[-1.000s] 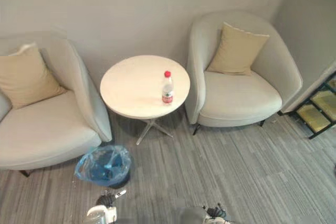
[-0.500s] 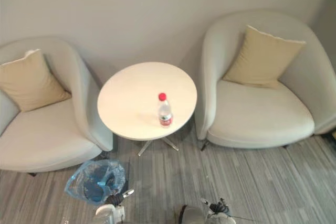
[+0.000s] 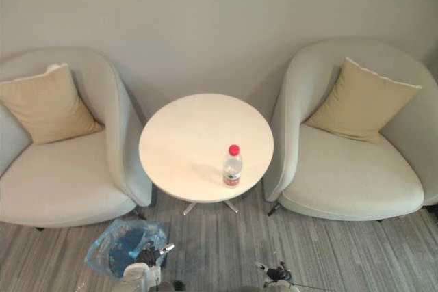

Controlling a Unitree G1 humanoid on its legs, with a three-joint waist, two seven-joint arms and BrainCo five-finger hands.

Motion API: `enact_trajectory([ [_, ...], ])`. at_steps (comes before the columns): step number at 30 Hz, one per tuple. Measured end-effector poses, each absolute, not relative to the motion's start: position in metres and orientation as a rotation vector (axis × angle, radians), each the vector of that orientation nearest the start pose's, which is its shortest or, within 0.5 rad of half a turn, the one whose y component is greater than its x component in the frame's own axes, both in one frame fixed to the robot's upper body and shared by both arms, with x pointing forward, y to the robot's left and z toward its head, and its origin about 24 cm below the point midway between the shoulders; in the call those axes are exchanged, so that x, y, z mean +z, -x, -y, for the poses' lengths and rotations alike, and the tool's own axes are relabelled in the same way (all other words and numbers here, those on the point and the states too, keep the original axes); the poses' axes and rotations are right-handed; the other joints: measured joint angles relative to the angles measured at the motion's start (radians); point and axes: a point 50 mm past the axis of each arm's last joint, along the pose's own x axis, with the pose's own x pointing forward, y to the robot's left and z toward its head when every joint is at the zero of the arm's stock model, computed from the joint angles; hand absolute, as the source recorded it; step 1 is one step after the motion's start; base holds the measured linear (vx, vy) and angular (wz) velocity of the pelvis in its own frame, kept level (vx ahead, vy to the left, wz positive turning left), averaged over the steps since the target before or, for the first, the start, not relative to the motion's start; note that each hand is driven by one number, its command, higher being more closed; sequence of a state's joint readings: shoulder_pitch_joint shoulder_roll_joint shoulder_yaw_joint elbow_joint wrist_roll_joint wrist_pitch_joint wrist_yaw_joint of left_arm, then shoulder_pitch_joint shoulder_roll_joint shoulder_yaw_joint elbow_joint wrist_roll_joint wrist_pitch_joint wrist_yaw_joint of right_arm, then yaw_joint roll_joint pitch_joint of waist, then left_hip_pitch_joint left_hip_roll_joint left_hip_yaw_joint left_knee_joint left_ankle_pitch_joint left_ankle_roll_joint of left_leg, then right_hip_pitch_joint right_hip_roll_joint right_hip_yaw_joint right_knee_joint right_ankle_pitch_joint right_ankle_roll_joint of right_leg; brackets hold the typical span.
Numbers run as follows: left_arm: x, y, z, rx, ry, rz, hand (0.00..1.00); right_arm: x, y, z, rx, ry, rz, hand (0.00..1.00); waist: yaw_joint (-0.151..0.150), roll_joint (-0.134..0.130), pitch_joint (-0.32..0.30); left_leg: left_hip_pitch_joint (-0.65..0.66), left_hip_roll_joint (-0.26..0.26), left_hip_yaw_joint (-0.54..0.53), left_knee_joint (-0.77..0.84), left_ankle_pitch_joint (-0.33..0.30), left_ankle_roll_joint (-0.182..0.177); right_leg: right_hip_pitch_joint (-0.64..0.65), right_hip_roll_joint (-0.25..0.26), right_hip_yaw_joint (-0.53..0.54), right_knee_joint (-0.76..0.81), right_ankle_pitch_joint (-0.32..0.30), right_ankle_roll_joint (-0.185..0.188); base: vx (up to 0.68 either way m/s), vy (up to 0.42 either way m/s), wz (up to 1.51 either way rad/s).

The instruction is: Gather rubbish on tea table into small bin, then transfer packed bag to large trash can.

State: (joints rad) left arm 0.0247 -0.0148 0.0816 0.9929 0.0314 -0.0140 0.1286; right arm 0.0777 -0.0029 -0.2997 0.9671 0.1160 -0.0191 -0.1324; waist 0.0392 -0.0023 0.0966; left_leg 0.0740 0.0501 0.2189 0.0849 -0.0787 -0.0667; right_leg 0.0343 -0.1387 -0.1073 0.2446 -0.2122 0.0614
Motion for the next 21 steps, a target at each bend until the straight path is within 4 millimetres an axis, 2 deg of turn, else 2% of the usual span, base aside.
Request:
enact_trajectory([
  [2,-0.152,-0.130,-0.161,0.156,-0.058,-1.003,0.00,-0.154,-0.106,0.201,-0.469,-0.147,-1.011,0.00,-0.001,0.000,-0.001,-0.003,-0.006,-0.027,-0.023,0.016,0.001,-0.001,0.000,-0.012,-0.007,0.002,0.003,-0.02,-0.010,0.23],
  [4,-0.152,-0.130,-0.162,0.142,-0.079,-1.001,0.00,-0.147,-0.115,0.205,-0.428,-0.081,-0.966,0.00,-0.001,-0.002,-0.002,-0.004,-0.010,-0.046,-0.053,0.035,0.001,-0.010,0.002,-0.019,-0.007,0.002,0.003,-0.04,-0.029,0.16],
  [5,-0.152,-0.128,-0.166,0.144,-0.094,-1.002,0.00,-0.133,-0.133,0.214,-0.402,-0.012,-0.865,0.00,-0.001,-0.004,-0.001,-0.005,-0.012,-0.058,-0.069,0.042,0.003,-0.021,0.005,-0.011,-0.008,0.004,0.006,-0.04,-0.014,-0.03],
  [7,-0.153,-0.126,-0.171,0.141,-0.118,-1.003,0.00,-0.120,-0.145,0.225,-0.405,0.030,-0.776,0.00,-0.001,-0.007,-0.002,-0.008,-0.016,-0.072,-0.070,0.042,0.003,-0.028,0.006,-0.003,-0.008,0.005,0.008,-0.01,0.003,-0.11],
  [8,-0.154,-0.118,-0.180,0.137,-0.157,-1.014,0.00,-0.104,-0.157,0.237,-0.401,0.103,-0.689,0.00,-0.001,-0.004,-0.014,-0.021,-0.019,-0.098,-0.071,0.041,0.003,-0.041,0.008,0.009,-0.016,0.010,0.010,0.01,0.006,-0.15],
  [10,-0.156,-0.110,-0.185,0.148,-0.166,-1.032,0.00,-0.088,-0.166,0.246,-0.403,0.157,-0.605,0.00,-0.002,-0.004,-0.017,-0.031,-0.021,-0.135,-0.074,0.041,0.003,-0.042,0.013,0.014,-0.043,0.028,0.010,0.03,0.005,-0.11],
  [12,-0.155,-0.111,-0.187,0.145,-0.174,-1.026,0.00,-0.078,-0.171,0.252,-0.408,0.193,-0.558,0.00,-0.002,0.001,-0.019,-0.039,-0.022,-0.149,-0.074,0.041,0.003,-0.040,0.015,0.013,-0.060,0.039,0.011,0.02,0.006,-0.01],
  [14,-0.155,-0.110,-0.190,0.140,-0.187,-1.026,0.00,-0.064,-0.180,0.254,-0.398,0.237,-0.489,0.00,-0.002,-0.010,-0.017,-0.040,-0.023,-0.162,-0.077,0.041,0.004,-0.028,0.017,0.012,-0.087,0.054,0.011,0.00,0.000,0.00],
  [17,-0.155,-0.110,-0.190,0.124,-0.204,-1.024,0.00,-0.049,-0.190,0.256,-0.406,0.255,-0.406,0.00,-0.004,-0.011,-0.018,-0.041,-0.028,-0.193,-0.080,0.041,0.005,-0.013,0.018,0.009,-0.117,0.068,0.011,0.03,0.011,0.03],
  [21,-0.154,-0.112,-0.190,0.113,-0.221,-1.016,0.00,-0.034,-0.203,0.258,-0.404,0.270,-0.332,0.00,-0.004,-0.008,-0.016,-0.057,-0.029,-0.214,-0.080,0.042,0.007,-0.014,0.018,-0.003,-0.133,0.077,0.010,0.01,0.008,0.11],
])
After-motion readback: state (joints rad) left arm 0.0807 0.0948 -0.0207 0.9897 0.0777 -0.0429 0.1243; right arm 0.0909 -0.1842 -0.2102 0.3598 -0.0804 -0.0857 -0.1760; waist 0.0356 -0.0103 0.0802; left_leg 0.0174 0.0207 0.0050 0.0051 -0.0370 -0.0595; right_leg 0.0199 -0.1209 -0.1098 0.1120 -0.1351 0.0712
